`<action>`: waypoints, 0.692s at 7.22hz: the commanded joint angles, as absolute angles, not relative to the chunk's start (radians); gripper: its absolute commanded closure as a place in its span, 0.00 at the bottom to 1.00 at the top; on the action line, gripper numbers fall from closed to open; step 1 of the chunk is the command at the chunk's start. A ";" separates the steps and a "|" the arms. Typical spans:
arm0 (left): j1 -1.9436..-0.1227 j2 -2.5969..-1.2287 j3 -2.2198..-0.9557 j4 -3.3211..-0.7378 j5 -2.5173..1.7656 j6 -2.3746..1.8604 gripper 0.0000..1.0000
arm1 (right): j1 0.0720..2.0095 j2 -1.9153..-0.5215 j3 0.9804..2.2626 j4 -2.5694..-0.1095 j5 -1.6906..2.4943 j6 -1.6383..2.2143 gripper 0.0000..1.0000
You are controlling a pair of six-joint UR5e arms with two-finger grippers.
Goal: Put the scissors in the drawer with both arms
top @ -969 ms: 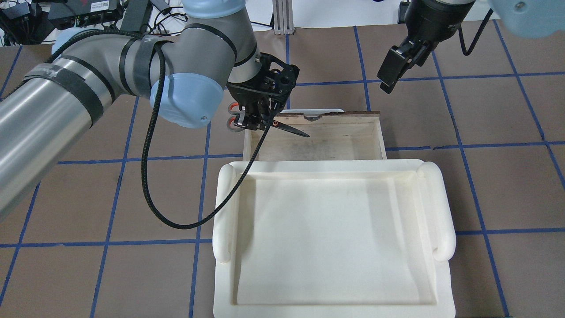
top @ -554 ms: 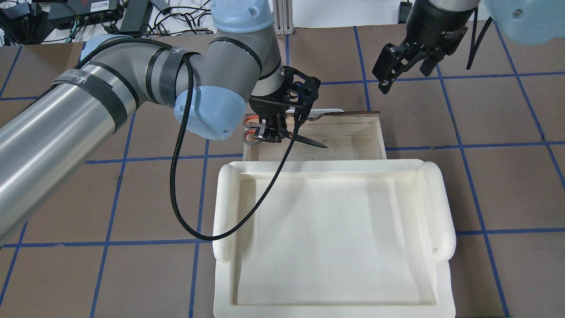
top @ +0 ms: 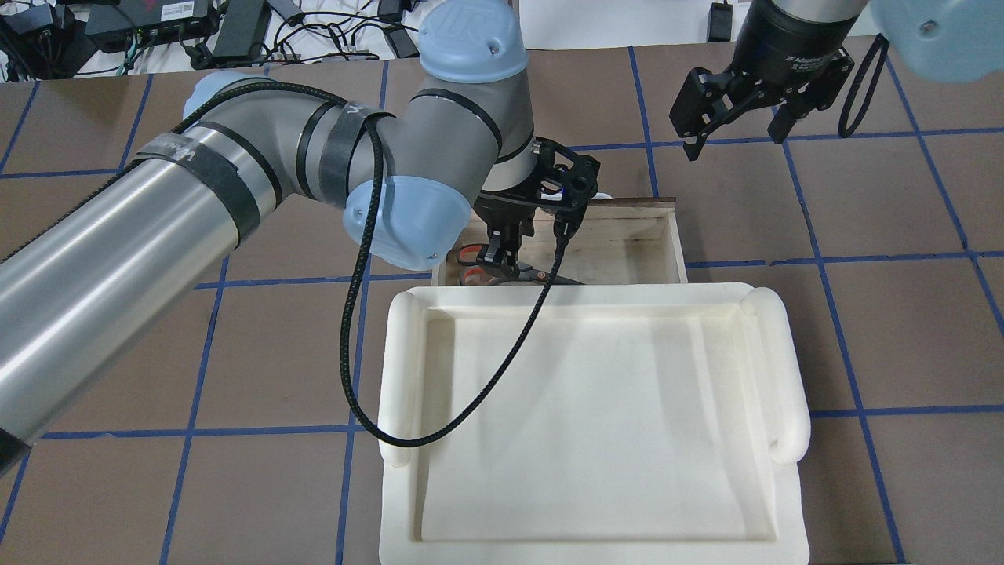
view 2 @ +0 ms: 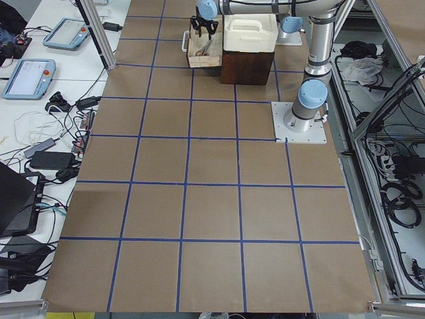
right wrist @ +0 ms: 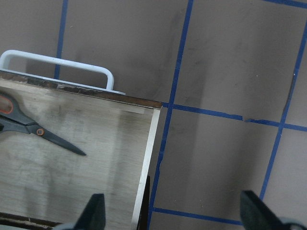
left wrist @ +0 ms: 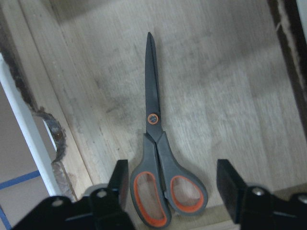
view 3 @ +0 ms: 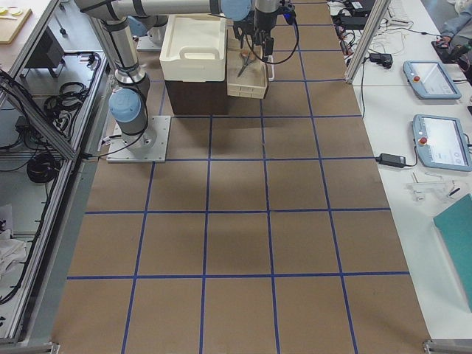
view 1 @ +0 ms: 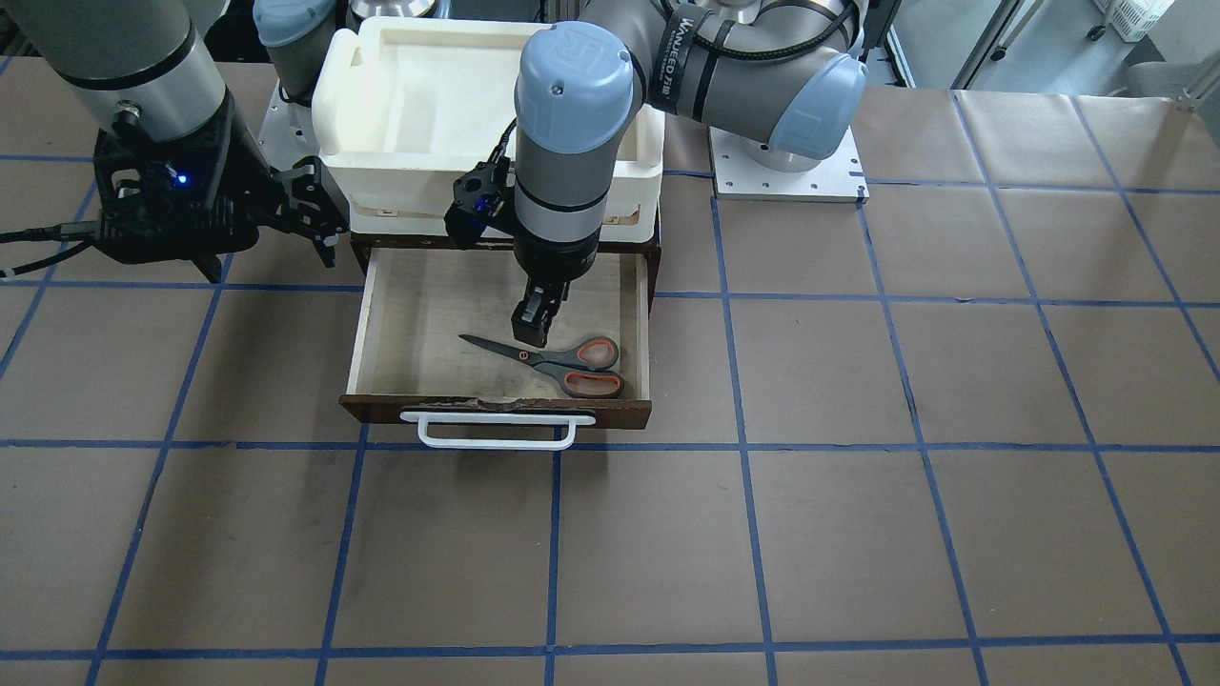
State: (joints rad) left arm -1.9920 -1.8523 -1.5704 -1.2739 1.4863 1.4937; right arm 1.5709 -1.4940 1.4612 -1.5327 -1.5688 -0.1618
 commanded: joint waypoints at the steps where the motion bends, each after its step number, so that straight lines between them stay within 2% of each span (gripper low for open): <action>1: -1.980 -1.815 -1.550 -1.266 1.485 1.474 0.02 | 1.571 -1.494 1.462 -1.535 -1.603 -0.115 0.00; 5: -1.747 -1.752 -1.519 -1.215 1.445 0.900 0.00 | 1.569 -1.494 1.462 -1.534 -1.592 -0.117 0.00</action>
